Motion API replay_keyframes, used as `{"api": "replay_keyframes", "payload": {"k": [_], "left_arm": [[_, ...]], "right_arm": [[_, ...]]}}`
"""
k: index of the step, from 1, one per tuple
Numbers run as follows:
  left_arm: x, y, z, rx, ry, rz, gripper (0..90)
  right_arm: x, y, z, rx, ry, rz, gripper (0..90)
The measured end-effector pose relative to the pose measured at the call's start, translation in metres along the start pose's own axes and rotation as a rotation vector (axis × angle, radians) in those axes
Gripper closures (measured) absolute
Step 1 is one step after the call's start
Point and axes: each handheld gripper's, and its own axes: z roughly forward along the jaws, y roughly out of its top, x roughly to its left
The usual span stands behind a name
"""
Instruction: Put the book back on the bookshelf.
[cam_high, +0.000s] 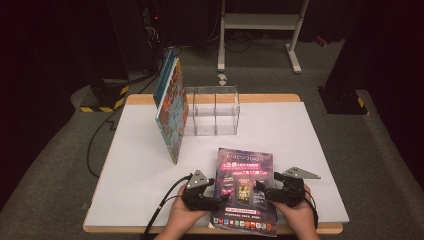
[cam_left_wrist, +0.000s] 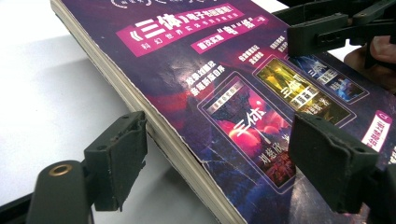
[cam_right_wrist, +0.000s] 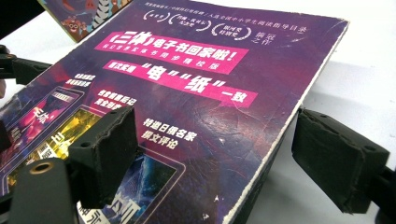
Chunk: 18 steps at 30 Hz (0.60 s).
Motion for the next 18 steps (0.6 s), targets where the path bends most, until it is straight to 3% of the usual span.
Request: {"api": "replay_keyframes", "payload": {"k": [6, 10, 18], "left_arm": [[0.001, 0.003, 0.006, -0.005, -0.01, -0.002, 19.8], [0.002, 0.006, 0.008, -0.011, 0.002, 0.027, 20.3], [0.014, 0.012, 0.02, 0.006, -0.002, -0.054, 9.2]], "right_arm": [[-0.002, 0.006, 0.005, 0.006, -0.015, -0.002, 14.2], [-0.005, 0.008, 0.007, 0.005, -0.011, -0.001, 14.3], [-0.005, 0.005, 0.004, -0.006, -0.006, -0.003, 16.0]]}}
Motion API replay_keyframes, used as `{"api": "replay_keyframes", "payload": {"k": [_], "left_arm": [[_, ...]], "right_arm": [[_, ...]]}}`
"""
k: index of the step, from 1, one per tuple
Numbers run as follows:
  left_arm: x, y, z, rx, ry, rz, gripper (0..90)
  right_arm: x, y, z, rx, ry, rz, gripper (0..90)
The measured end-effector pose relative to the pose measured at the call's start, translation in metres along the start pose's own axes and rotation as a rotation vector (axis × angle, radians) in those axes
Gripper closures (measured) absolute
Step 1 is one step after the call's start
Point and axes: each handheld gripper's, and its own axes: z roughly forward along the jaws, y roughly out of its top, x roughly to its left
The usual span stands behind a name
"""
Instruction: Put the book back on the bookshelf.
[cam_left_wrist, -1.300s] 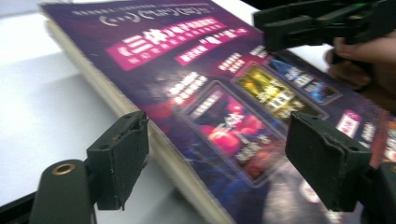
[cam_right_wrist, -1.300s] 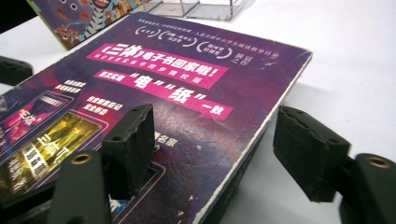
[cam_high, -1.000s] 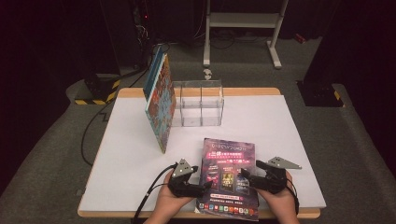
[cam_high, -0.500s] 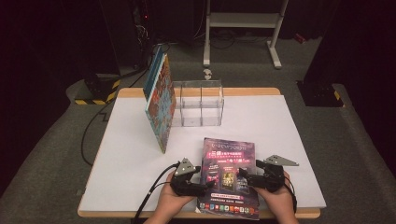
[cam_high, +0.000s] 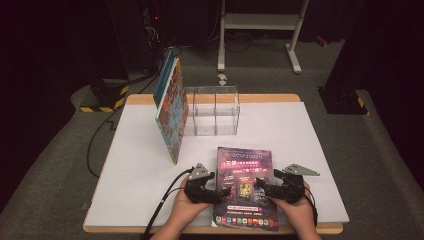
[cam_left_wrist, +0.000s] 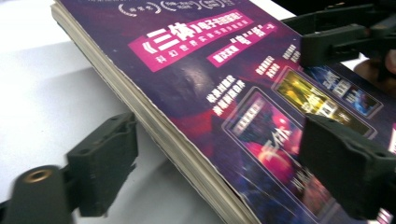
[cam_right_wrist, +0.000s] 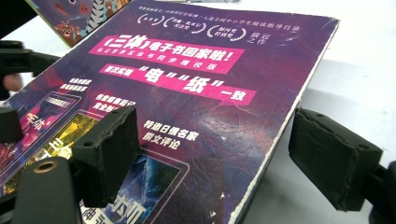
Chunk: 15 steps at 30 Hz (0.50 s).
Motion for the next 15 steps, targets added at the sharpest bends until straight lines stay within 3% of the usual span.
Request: {"api": "replay_keyframes", "payload": {"k": [8, 15], "left_arm": [[0.002, 0.003, 0.012, 0.028, -0.01, -0.028, 1.2], [-0.001, 0.003, 0.02, 0.054, -0.019, -0.055, 0.5]], "right_arm": [[0.0, 0.0, 0.0, -0.002, -0.001, -0.004, 16.1], [0.001, 0.0, 0.0, -0.002, -0.004, -0.004, 16.1]]}}
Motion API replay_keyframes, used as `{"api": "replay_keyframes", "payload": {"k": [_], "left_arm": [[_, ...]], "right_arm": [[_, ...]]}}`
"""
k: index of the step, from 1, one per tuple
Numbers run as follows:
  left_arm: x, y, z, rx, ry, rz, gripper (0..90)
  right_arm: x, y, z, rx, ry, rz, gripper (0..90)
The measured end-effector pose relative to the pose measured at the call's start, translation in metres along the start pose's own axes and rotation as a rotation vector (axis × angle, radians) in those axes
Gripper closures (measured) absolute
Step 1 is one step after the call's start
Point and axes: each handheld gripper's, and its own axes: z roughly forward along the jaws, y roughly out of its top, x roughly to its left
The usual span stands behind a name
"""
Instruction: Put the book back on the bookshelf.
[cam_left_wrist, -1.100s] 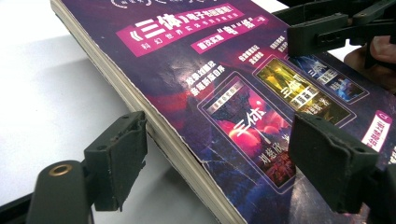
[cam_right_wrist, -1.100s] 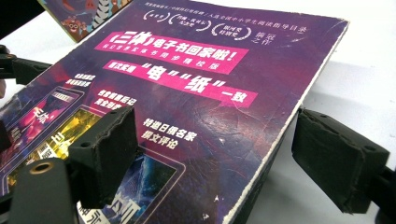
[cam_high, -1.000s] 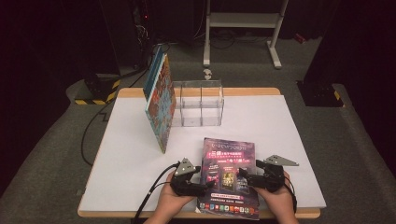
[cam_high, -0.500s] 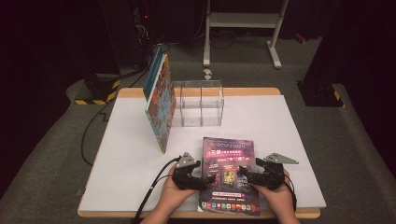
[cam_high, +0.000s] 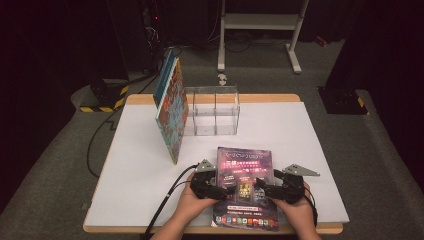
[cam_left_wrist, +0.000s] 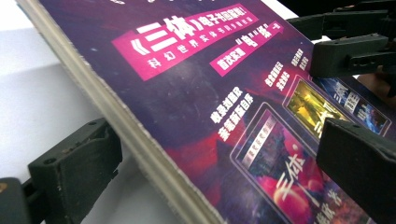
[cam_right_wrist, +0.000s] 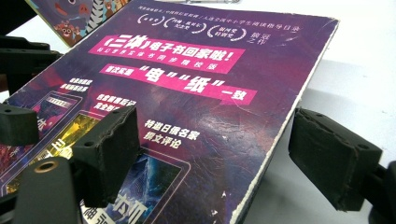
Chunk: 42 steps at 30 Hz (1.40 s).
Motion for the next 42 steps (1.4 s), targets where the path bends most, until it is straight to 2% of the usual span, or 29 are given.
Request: {"api": "replay_keyframes", "payload": {"k": [5, 8, 10, 15, 16, 17, 21, 29, 33, 39, 42], "left_arm": [[-0.002, 0.001, 0.0, -0.002, 0.001, -0.009, 3.2], [-0.003, 0.001, -0.003, 0.005, 0.012, 0.012, 6.1], [-0.005, 0.002, -0.003, -0.001, 0.014, -0.001, 8.3], [-0.009, 0.002, -0.008, -0.018, 0.029, 0.055, 16.2], [-0.011, 0.001, -0.008, -0.041, 0.034, 0.054, 17.7], [-0.012, 0.001, -0.01, -0.043, 0.042, 0.078, 20.0], [-0.016, 0.001, -0.012, -0.076, 0.059, 0.114, 27.6], [-0.019, -0.001, -0.014, -0.083, 0.068, 0.131, 36.1], [-0.019, -0.001, -0.015, -0.078, 0.066, 0.133, 39.9], [-0.02, 0.001, -0.017, -0.085, 0.066, 0.132, 46.0], [-0.02, 0.001, -0.018, -0.09, 0.068, 0.145, 48.9]], "right_arm": [[0.0, -0.001, 0.0, 0.001, 0.005, 0.001, 15.8], [0.0, -0.002, -0.001, -0.002, 0.01, 0.002, 15.6], [0.0, -0.002, -0.001, 0.0, 0.008, 0.003, 15.4], [-0.002, -0.003, 0.0, 0.005, 0.024, 0.026, 14.6], [-0.003, -0.003, 0.0, 0.006, 0.027, 0.03, 14.5], [-0.003, -0.003, 0.0, 0.009, 0.029, 0.034, 14.3], [-0.002, -0.003, 0.001, 0.016, 0.045, 0.03, 14.0], [-0.003, -0.003, 0.003, 0.036, 0.078, 0.054, 13.3], [-0.003, -0.003, 0.003, 0.042, 0.079, 0.059, 13.4], [-0.001, -0.002, 0.001, 0.043, 0.064, 0.042, 14.8], [0.0, -0.001, 0.0, 0.046, 0.057, 0.04, 17.0]]}}
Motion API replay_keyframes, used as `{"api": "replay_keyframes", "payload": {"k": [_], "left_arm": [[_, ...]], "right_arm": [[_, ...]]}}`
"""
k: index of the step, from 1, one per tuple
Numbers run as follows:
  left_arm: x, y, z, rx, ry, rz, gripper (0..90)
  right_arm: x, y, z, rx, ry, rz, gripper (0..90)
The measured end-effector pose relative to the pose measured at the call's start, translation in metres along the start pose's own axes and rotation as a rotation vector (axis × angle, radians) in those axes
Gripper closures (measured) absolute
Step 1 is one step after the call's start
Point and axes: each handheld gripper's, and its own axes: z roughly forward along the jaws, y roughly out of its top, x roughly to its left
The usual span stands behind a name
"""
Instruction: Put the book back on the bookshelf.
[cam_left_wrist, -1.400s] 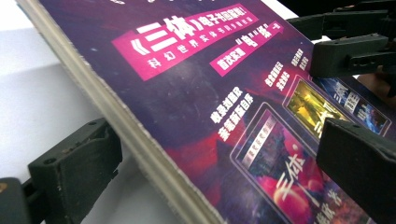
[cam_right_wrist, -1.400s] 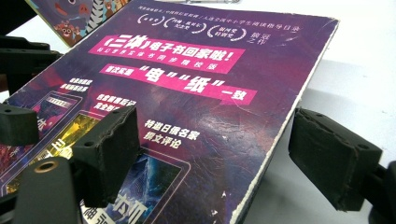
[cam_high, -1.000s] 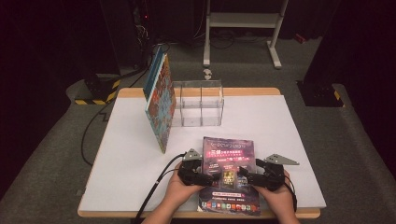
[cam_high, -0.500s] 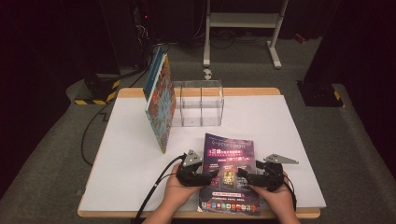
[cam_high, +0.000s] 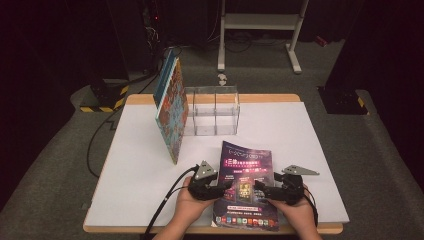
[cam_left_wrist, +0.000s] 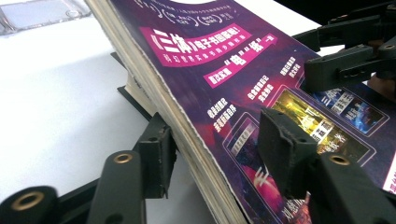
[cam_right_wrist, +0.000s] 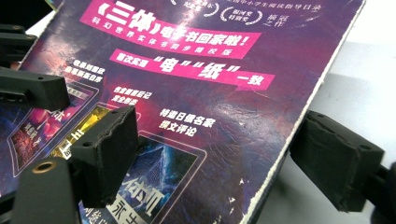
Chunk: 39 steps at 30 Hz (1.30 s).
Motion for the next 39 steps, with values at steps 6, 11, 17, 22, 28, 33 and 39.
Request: {"api": "replay_keyframes", "payload": {"k": [6, 11, 17, 22, 28, 33, 39], "left_arm": [[0.0, 0.001, -0.002, -0.005, -0.001, 0.009, 54.6], [0.0, 0.001, -0.002, -0.003, 0.003, 0.017, 55.6], [-0.002, 0.001, -0.003, -0.003, 0.005, 0.036, 56.6], [-0.003, 0.003, -0.003, -0.007, 0.015, 0.029, 58.3], [-0.008, 0.004, -0.006, -0.04, 0.021, 0.042, 66.6], [-0.009, 0.005, -0.01, -0.064, 0.012, 0.041, 69.3], [-0.008, 0.011, -0.014, -0.097, 0.009, 0.035, 71.6]], "right_arm": [[0.001, 0.001, -0.005, -0.002, -0.017, -0.009, 26.5], [0.003, 0.003, -0.01, -0.012, -0.039, -0.036, 35.3], [0.003, 0.003, -0.013, -0.02, -0.047, -0.041, 42.6], [0.001, 0.004, -0.016, -0.029, -0.041, -0.034, 49.8], [0.005, 0.005, -0.018, -0.034, -0.027, -0.045, 59.5], [0.009, 0.009, -0.021, -0.049, -0.024, -0.061, 65.1], [0.012, 0.014, -0.024, -0.067, -0.017, -0.066, 67.6]]}}
